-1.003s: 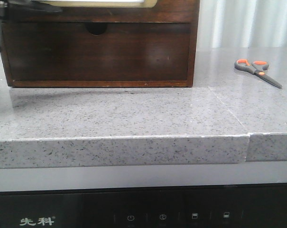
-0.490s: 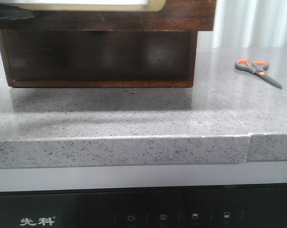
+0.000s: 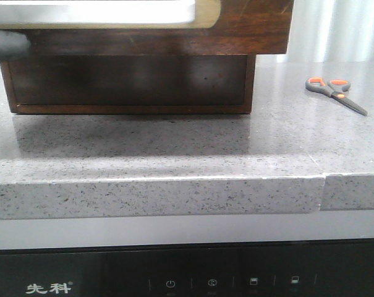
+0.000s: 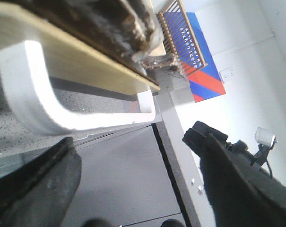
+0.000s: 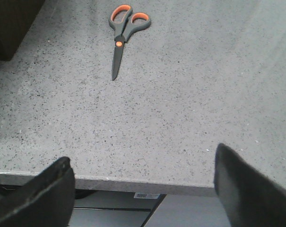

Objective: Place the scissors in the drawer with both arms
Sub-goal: 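Pull the drawer open toward the robot with the left gripper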

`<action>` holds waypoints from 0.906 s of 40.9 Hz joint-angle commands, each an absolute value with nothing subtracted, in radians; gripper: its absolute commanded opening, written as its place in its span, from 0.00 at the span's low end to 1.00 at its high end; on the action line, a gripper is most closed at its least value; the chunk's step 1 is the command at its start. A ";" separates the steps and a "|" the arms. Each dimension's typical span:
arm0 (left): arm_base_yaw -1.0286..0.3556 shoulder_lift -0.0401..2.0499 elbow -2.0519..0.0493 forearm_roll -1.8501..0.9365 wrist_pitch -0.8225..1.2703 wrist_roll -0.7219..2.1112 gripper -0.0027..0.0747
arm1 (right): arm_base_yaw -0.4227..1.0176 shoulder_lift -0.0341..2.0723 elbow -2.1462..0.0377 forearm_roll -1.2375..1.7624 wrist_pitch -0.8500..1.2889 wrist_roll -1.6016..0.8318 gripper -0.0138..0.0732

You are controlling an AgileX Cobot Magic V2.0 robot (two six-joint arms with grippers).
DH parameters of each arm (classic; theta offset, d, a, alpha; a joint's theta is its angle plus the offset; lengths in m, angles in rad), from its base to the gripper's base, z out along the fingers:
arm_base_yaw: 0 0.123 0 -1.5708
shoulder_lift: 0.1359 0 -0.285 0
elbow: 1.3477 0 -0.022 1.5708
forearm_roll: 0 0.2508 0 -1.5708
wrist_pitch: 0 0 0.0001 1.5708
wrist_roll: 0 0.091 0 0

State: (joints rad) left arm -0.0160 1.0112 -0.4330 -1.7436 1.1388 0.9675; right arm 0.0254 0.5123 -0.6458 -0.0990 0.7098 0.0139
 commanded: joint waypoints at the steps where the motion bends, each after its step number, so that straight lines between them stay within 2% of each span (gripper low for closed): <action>1: -0.023 0.993 -0.460 -1.759 1.200 0.974 0.74 | 0.021 0.526 -0.676 -0.119 0.628 0.009 0.87; 8: -0.023 0.921 -0.456 -1.662 1.178 0.911 0.74 | 0.021 0.526 -0.676 -0.119 0.630 0.009 0.87; 16: -0.023 0.738 -0.474 -1.465 1.145 0.759 0.74 | 0.021 0.526 -0.676 -0.119 0.629 0.009 0.87; 24: -0.023 0.572 -0.653 -0.978 1.072 0.476 0.74 | 0.021 0.526 -0.676 -0.119 0.629 0.009 0.87; 32: -0.023 0.547 -0.888 -0.416 1.105 0.234 0.74 | 0.021 0.526 -0.676 -0.119 0.630 0.009 0.87; 37: -0.064 0.547 -0.957 -0.247 1.091 0.174 0.74 | 0.021 0.528 -0.676 -0.119 0.635 0.009 0.87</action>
